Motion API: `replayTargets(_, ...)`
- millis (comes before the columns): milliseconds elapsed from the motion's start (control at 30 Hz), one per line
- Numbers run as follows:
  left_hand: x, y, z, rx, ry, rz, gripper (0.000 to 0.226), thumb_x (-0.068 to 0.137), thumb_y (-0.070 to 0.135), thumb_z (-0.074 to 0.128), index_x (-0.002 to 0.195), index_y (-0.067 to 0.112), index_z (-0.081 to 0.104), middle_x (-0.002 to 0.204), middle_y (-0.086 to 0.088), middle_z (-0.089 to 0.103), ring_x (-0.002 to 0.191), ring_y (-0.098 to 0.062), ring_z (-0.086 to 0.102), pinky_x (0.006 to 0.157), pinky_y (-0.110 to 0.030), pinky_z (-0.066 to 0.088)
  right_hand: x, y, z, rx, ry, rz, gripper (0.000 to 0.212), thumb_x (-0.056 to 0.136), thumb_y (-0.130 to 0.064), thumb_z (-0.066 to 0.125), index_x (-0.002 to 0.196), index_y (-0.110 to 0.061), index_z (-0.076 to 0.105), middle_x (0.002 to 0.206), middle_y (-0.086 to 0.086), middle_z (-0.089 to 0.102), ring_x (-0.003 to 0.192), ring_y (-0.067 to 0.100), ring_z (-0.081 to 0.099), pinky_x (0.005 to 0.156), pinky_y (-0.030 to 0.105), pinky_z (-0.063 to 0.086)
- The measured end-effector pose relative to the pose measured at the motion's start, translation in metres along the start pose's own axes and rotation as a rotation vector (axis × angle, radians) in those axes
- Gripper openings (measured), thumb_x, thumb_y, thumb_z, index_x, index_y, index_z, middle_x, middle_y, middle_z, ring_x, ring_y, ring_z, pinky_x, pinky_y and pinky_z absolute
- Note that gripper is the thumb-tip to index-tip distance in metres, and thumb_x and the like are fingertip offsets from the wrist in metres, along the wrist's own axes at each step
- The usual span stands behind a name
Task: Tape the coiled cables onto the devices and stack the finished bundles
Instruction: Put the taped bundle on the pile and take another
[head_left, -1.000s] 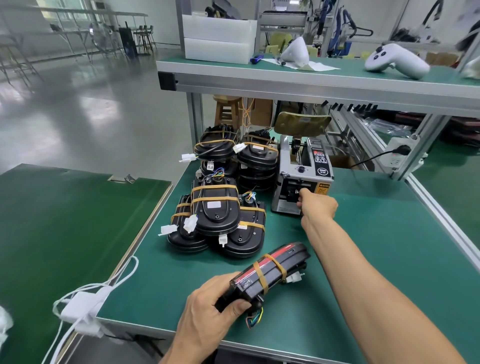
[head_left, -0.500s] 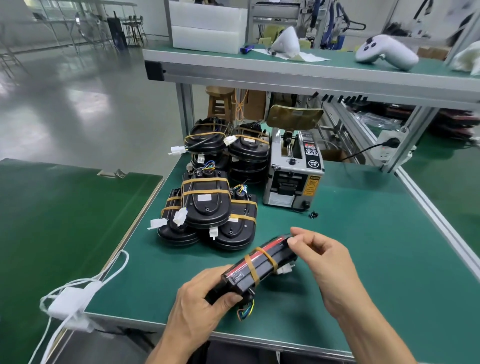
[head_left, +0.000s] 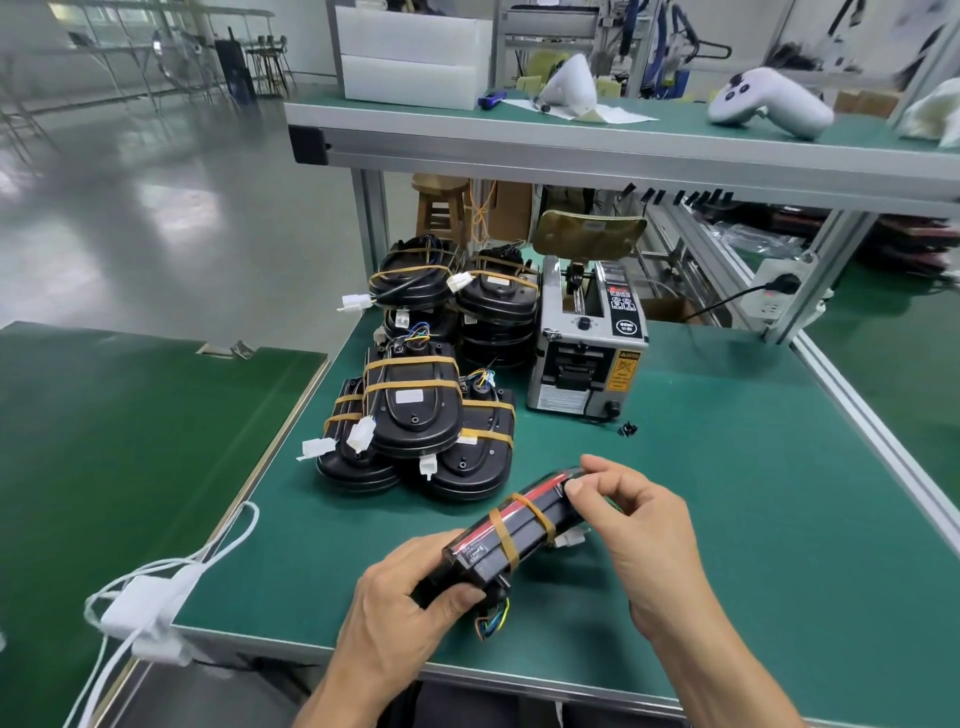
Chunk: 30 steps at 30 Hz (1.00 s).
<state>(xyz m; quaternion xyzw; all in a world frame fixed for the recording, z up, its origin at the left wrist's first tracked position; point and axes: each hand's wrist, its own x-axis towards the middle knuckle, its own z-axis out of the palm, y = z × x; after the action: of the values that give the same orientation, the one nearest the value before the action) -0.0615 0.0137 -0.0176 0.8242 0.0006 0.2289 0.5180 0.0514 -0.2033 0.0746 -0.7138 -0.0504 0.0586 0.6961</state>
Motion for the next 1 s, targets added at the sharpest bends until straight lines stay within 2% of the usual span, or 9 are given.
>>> replayTargets(167, 0.001, 0.003, -0.001, 0.003, 0.002, 0.009, 0.044, 0.092, 0.078, 0.063, 0.13, 0.057, 0.069, 0.124, 0.021, 0.076, 0.116, -0.009, 0.073, 0.094, -0.032, 0.058, 0.001, 0.006, 0.0, -0.08, 0.041, -0.032, 0.013, 0.086, -0.017, 0.082, 0.074, -0.019, 0.079, 0.116, -0.011, 0.074, 0.111, 0.001, 0.068, 0.104, 0.035, 0.05)
replayTargets(367, 0.0, 0.002, -0.001, 0.006, -0.002, 0.008, 0.044, 0.092, 0.078, 0.063, 0.13, 0.057, 0.069, 0.125, 0.021, 0.075, 0.117, -0.009, 0.073, 0.095, -0.032, 0.057, 0.002, 0.008, 0.003, -0.147, 0.086, -0.05, 0.011, 0.085, -0.021, 0.083, 0.075, -0.022, 0.078, 0.113, -0.016, 0.074, 0.109, 0.001, 0.068, 0.104, 0.041, 0.052)
replayTargets(900, 0.001, 0.001, -0.001, 0.026, 0.012, 0.058, 0.04, 0.094, 0.076, 0.064, 0.131, 0.059, 0.068, 0.123, 0.022, 0.075, 0.114, -0.007, 0.074, 0.092, -0.027, 0.057, 0.001, -0.002, 0.002, -0.246, 0.083, -0.093, 0.016, 0.083, -0.024, 0.083, 0.07, -0.031, 0.077, 0.105, -0.017, 0.074, 0.101, -0.005, 0.066, 0.09, 0.027, 0.047)
replayTargets(1000, 0.001, 0.0, -0.001, 0.023, 0.007, 0.059, 0.04, 0.095, 0.075, 0.065, 0.131, 0.058, 0.068, 0.123, 0.022, 0.076, 0.114, -0.008, 0.074, 0.092, -0.028, 0.057, 0.001, -0.002, 0.001, -0.212, 0.089, -0.077, 0.016, 0.082, -0.024, 0.085, 0.073, -0.033, 0.075, 0.107, -0.018, 0.075, 0.103, -0.002, 0.067, 0.094, 0.029, 0.05)
